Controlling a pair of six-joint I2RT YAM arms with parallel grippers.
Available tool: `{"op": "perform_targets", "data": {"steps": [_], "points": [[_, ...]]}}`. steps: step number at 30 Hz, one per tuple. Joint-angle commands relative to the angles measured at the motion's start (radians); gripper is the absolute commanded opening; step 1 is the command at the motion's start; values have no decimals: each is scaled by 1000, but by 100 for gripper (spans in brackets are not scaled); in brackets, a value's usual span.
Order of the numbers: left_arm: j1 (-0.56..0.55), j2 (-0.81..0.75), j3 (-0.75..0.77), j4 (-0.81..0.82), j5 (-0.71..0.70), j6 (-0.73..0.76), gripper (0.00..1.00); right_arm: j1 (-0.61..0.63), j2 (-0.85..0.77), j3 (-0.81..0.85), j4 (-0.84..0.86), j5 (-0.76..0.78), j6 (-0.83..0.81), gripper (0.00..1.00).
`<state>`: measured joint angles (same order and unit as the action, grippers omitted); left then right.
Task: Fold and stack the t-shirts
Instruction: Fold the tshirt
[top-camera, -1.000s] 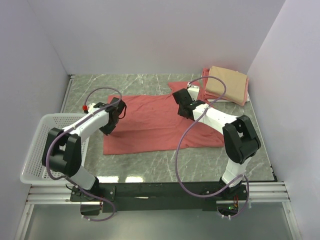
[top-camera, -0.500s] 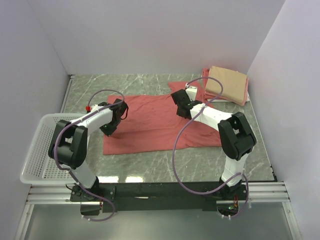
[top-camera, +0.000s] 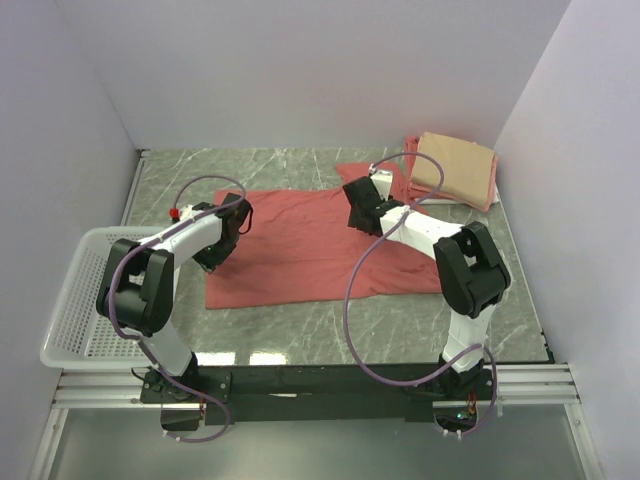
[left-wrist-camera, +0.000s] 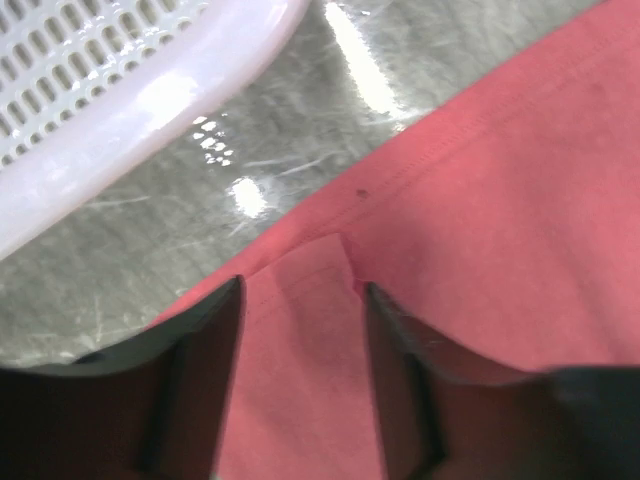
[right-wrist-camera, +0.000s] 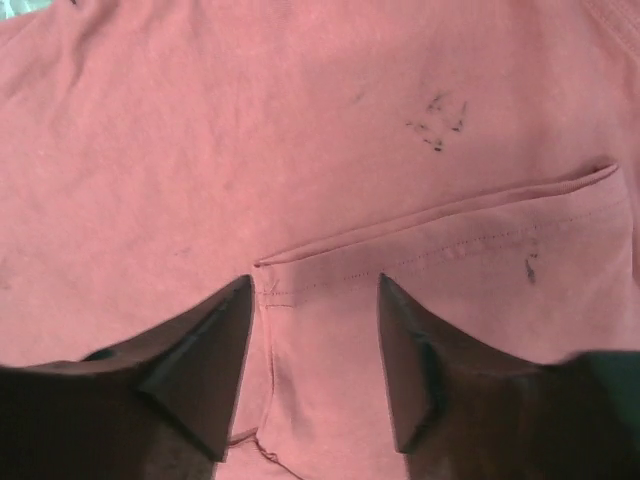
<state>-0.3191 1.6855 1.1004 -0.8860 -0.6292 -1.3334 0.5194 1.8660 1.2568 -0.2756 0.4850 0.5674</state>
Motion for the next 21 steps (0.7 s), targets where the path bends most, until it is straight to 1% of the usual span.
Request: {"op": "perform_targets", "data": {"steps": [1,3,4,6,8,9,10,11,13,14,17,21], "points": [[3,-35,35,51,9,52,62,-15,-69,39,23,4,-29,63],[3,-65,33,90,34,95,69,-42,-94,44,-25,-6,-24,63],[3,-73,38,99,45,112,70,-61,-123,38,-46,-38,-15,63],[2,-95,52,107,74,155,71,-111,-152,7,-62,-92,-8,61],[-8,-115,50,143,98,204,70,-206,-179,-14,-79,-178,-7,59],[-12,-136,47,160,132,221,71,-235,-186,-29,-80,-204,-17,57],[-23,-145,44,191,149,238,71,-295,-188,-39,-76,-227,-26,54],[-29,-153,42,212,175,279,72,-320,-189,-57,-70,-276,-32,52],[-52,-164,42,239,245,313,72,-389,-186,-74,-44,-325,-53,51],[-61,-164,47,257,264,350,71,-407,-180,-76,-42,-339,-55,48],[-93,-156,70,265,319,405,71,-452,-145,-71,-45,-390,-72,45],[-118,-156,73,298,390,454,71,-453,-111,-79,-42,-401,-72,45]]}}
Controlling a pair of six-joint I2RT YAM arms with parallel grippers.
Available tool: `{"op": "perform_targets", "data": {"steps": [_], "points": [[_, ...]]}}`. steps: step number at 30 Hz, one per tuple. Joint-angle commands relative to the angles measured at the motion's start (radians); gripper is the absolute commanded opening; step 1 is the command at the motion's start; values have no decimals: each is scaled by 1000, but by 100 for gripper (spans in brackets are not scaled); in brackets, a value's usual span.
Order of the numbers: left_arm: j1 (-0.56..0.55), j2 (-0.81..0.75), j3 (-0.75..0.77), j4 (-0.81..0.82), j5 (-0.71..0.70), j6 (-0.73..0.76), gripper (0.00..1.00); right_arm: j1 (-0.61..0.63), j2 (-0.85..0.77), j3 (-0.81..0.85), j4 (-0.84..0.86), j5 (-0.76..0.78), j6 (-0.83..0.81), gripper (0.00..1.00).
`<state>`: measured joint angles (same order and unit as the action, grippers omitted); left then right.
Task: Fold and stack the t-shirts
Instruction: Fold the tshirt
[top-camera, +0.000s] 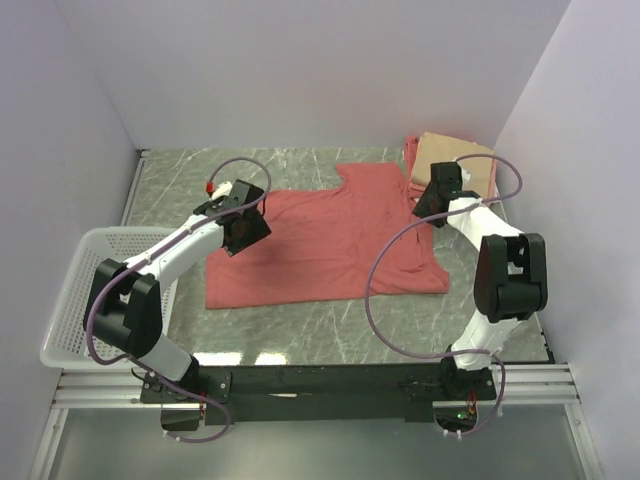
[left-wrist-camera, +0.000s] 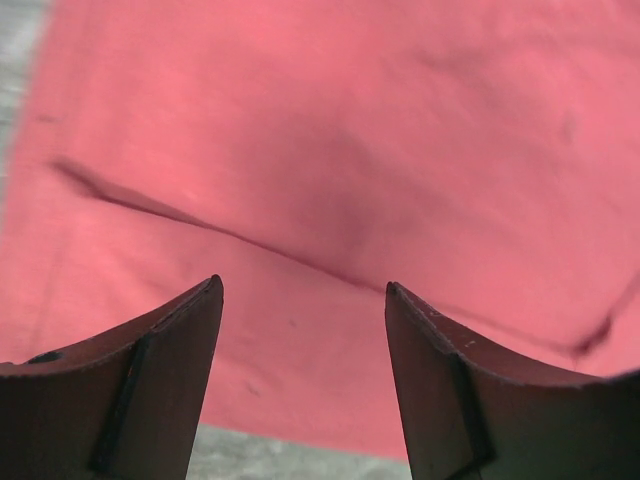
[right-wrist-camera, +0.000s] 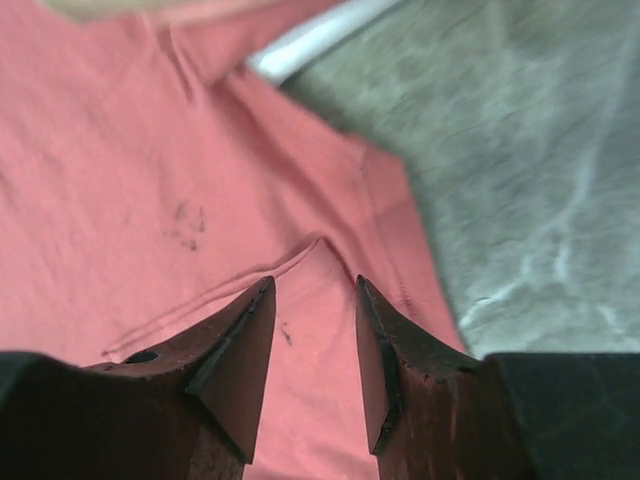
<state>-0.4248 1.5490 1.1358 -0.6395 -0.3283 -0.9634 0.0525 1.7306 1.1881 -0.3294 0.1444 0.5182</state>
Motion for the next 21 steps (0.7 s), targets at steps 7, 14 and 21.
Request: {"op": "perform_targets", "data": {"steps": [7,14,21], "points": [[-22,-30,9,93,155,115,70,15,92,-13,27,-62,-12,52],[-22,-33,-2,101,169,115,69,32,115,7,12,-32,-4,51],[-22,-29,-2,95,163,114,68,56,130,24,1,-20,11,33]]}}
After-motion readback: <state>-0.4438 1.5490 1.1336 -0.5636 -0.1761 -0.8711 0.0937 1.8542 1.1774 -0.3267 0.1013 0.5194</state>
